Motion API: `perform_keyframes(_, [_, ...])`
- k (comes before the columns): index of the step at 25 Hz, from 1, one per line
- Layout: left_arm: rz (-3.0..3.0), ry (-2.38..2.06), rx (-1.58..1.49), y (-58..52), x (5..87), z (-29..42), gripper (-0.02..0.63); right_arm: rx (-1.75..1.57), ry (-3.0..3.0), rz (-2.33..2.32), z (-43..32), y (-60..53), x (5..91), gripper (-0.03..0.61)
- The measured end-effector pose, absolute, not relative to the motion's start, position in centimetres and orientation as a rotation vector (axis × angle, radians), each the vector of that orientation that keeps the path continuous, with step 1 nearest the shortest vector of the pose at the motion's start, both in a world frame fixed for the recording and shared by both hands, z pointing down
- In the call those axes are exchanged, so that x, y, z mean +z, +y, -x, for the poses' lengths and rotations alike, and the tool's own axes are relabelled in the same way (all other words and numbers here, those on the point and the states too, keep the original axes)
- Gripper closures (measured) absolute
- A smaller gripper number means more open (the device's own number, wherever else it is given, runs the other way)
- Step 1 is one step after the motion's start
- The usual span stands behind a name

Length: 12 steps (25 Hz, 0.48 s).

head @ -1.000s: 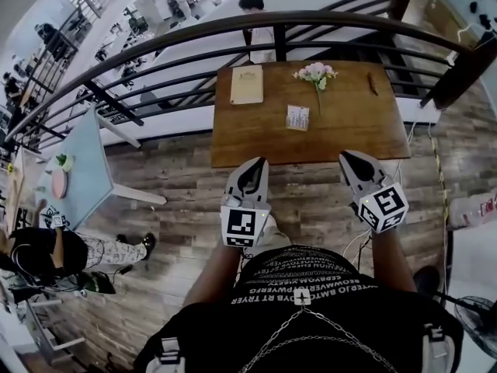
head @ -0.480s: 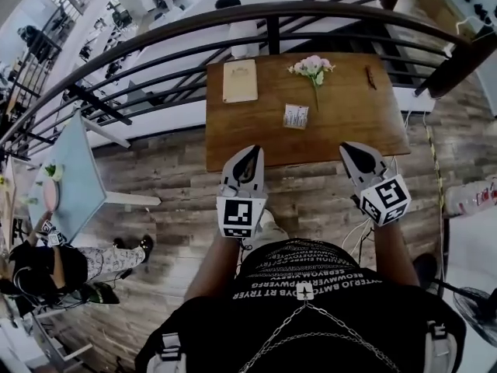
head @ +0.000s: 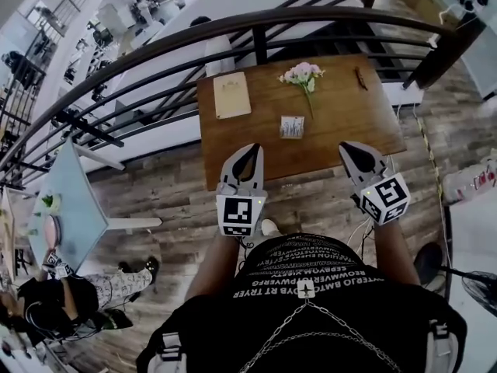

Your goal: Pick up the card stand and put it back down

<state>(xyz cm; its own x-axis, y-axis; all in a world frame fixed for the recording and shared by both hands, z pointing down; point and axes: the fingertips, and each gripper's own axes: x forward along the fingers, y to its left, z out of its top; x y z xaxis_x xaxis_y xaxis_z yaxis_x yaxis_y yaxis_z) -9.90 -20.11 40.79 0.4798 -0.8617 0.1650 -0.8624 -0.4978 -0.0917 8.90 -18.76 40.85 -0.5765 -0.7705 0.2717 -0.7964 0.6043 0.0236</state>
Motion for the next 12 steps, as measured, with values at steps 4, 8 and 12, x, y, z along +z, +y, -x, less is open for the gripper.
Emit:
perform_keyframes(4, [-2.730, -1.558, 0.281, -21.5, 40.1, 11.2, 0.586, 0.127, -2.571, -1.323, -7.8, -20.0, 40.2, 0.565])
perform_keyframes(8, [-2.724, -1.534, 0.284, -22.5, 40.8, 12.7, 0.586, 0.143, -2.569, -1.343, -6.4, -20.8, 40.3, 0.565])
perform_keyframes(12, [-2.703, -1.516, 0.290, -23.3, 41.4, 13.8, 0.586, 0.173, -2.558, -1.320, -4.9, -21.2, 41.1, 0.565])
